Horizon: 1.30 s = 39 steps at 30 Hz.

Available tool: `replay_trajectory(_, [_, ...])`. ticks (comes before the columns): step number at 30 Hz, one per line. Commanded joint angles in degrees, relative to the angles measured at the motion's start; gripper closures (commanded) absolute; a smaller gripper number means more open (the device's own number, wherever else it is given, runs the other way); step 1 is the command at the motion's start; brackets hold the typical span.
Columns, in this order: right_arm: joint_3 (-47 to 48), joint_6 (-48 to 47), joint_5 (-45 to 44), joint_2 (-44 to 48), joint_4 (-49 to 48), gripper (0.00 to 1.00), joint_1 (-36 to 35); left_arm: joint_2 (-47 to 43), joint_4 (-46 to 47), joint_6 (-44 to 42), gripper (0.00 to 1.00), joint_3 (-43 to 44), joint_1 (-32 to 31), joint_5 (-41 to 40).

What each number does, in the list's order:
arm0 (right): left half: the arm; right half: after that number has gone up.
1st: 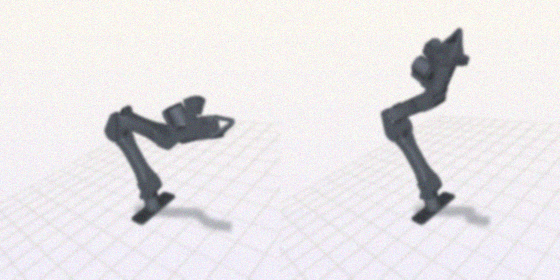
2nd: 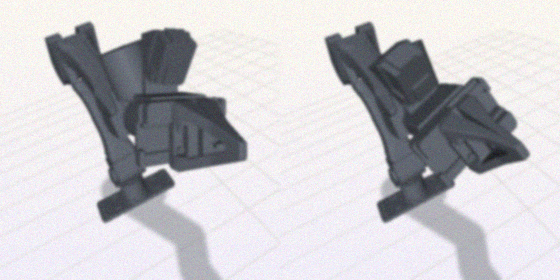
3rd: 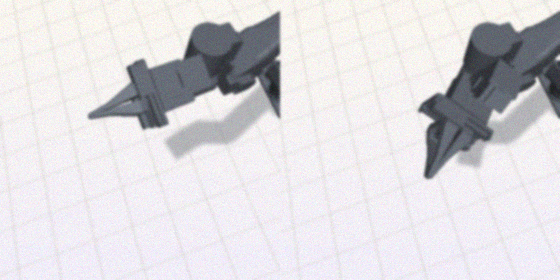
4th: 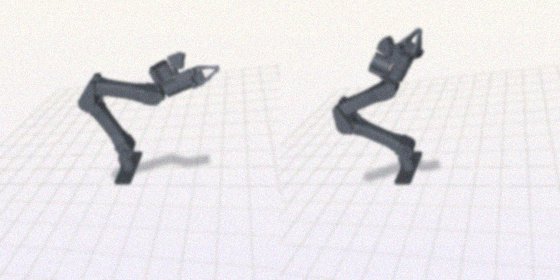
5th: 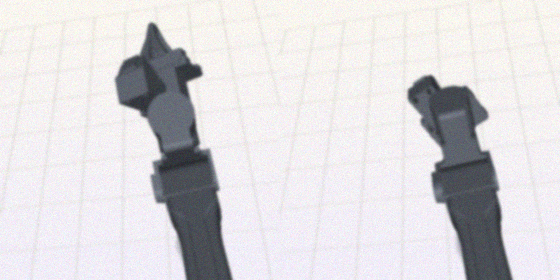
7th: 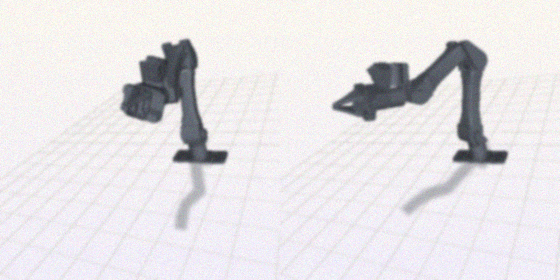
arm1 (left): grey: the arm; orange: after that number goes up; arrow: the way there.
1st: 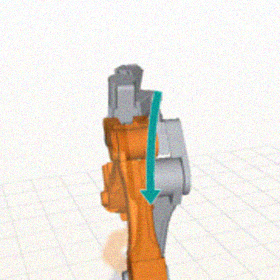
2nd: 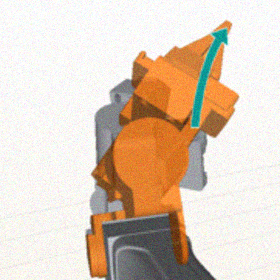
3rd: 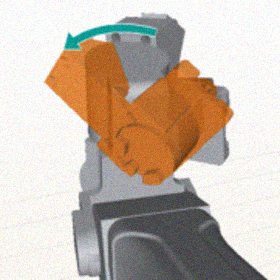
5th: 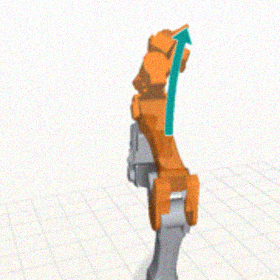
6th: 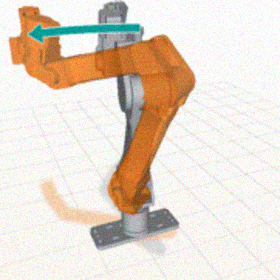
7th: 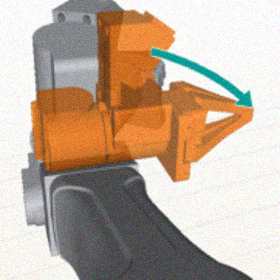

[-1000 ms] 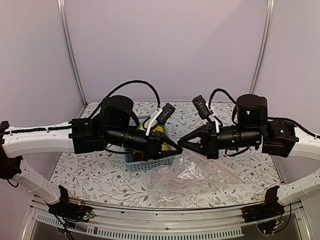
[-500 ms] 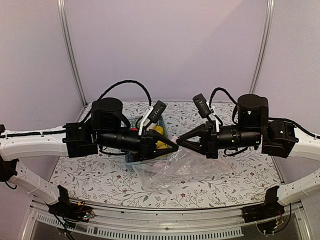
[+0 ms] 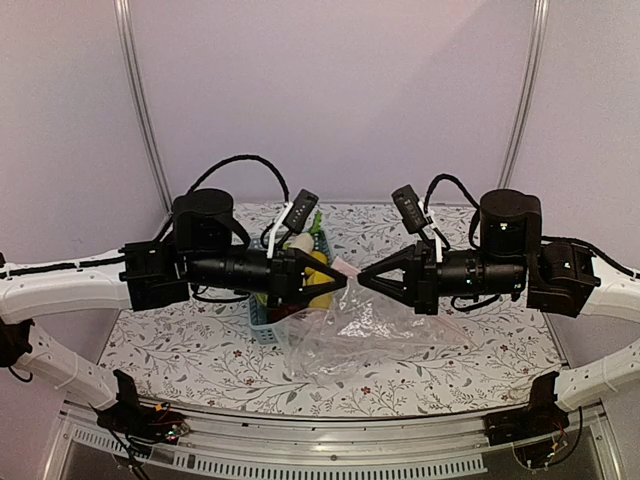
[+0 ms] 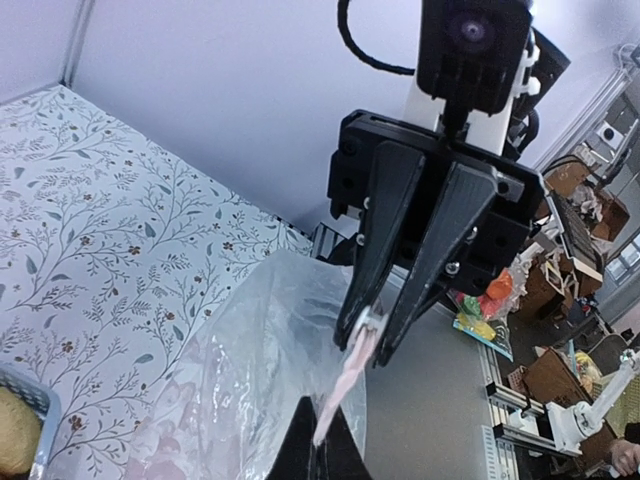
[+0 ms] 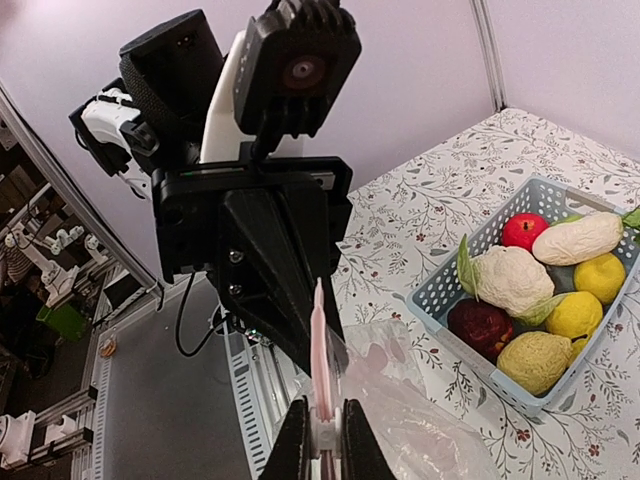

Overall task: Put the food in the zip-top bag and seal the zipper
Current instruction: Unzip the zipper from the zipper food storage bag.

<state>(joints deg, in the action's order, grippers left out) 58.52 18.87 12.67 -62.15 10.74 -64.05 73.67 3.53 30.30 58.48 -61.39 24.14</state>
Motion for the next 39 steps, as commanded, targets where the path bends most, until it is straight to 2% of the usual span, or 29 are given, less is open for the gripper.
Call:
replay_trajectory(1, [-1.0, 0.5, -0.3, 2.6, 4.8, 1.0, 0.4, -2.6, -2.8, 1.2, 1.0, -1.7, 4.5, -4.3])
replay_trajectory(21, [-0.7, 0.3, -1.7, 3.3, 7.7, 1.0, 0.4, -11.5, -9.4, 1.3, 1.0, -7.2, 17.9, -5.1])
replay_trajectory(39, [-0.9, 0.4, -4.1, 4.9, 10.6, 1.0, 0.4, -15.2, -15.5, 2.4, 1.0, -6.8, 29.3, -4.3])
